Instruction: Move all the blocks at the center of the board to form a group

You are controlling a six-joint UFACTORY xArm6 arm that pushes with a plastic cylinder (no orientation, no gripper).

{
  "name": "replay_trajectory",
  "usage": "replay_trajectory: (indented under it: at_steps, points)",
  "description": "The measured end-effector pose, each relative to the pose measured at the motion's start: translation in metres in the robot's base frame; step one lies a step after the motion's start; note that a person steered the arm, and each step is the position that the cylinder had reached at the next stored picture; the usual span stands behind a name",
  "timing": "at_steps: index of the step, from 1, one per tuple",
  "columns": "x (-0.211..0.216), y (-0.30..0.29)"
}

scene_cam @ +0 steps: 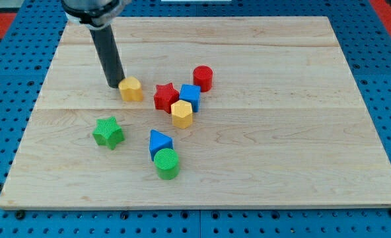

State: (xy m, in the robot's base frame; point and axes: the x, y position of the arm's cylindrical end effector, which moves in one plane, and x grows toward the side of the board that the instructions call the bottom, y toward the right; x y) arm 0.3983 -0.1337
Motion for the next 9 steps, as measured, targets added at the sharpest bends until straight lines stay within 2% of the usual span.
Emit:
replay_trajectory:
  at_steps: [1,2,3,4,5,6,7,8,9]
  points:
    - [0.027,0.024]
    - [0.066,-0.077]
    - [0.138,-0.058]
    - [0.120,-0.008]
    - [0.069,0.006]
    - [0.087,-0.023]
    - [0.070,-0.081]
    - [0.049,0.002]
    - [0.050,0.070]
